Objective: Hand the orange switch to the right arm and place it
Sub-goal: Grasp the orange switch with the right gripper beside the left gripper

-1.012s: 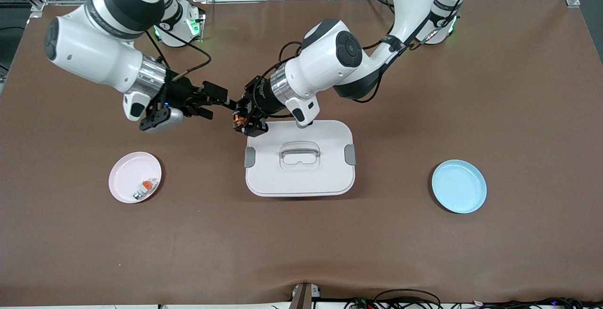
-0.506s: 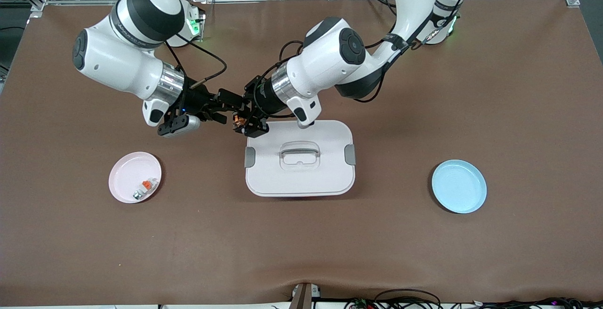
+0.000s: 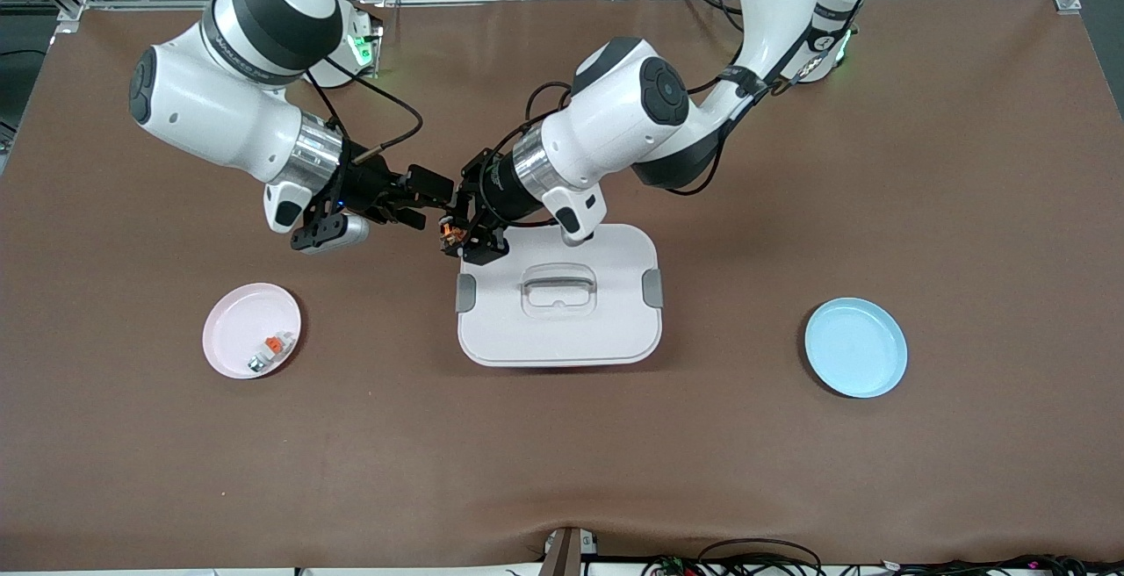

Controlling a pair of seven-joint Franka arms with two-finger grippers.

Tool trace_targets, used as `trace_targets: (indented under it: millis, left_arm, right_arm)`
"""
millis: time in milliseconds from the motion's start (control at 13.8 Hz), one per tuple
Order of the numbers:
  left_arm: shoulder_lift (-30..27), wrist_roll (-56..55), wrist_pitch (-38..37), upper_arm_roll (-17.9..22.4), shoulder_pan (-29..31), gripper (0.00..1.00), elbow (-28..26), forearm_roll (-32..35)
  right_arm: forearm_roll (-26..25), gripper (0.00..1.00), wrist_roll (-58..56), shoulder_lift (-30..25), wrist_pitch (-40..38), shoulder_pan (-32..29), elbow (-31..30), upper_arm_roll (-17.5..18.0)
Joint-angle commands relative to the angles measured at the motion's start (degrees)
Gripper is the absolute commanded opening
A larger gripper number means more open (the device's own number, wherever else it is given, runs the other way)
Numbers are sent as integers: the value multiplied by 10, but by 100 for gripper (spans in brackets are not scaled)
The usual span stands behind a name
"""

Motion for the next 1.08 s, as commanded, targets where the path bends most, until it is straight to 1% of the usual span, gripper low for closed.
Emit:
trace_targets:
  millis: [0,217,361,434,506,723,795,939,1012]
  left_arm:
    - [-10,-5,-5,5,-2,0,-2,12]
    - [-8,-5,-4,5,-3,0,-1,12]
    - [-7,-5,-4,5,-4,0,-2,12]
    - [-6,-5,-4,5,-5,0,-2,12]
    - [-6,-5,-4,5,-5,0,-2,12]
    - [-4,-4,-4,5,-6,0,-2,13]
    - [-4,-4,-4,5,-6,0,-2,13]
    - [-5,-4,-4,5,-5,0,-2,13]
    - [-5,-4,-4,5,-5,0,-2,13]
  right_arm:
    - [11,95,9,27,-2,7,30,-5]
    - [11,94,14,47,-2,10,52,-5]
    - [11,86,18,52,-2,12,58,-5]
    - [11,79,18,52,-3,12,58,-4]
    - [11,75,18,52,-4,12,58,-4]
    - [10,49,34,51,-14,12,60,-4]
    - [9,34,35,50,-15,12,63,-4]
    - [9,0,36,49,-15,14,65,-4]
    - [10,0,38,49,-15,14,65,-4]
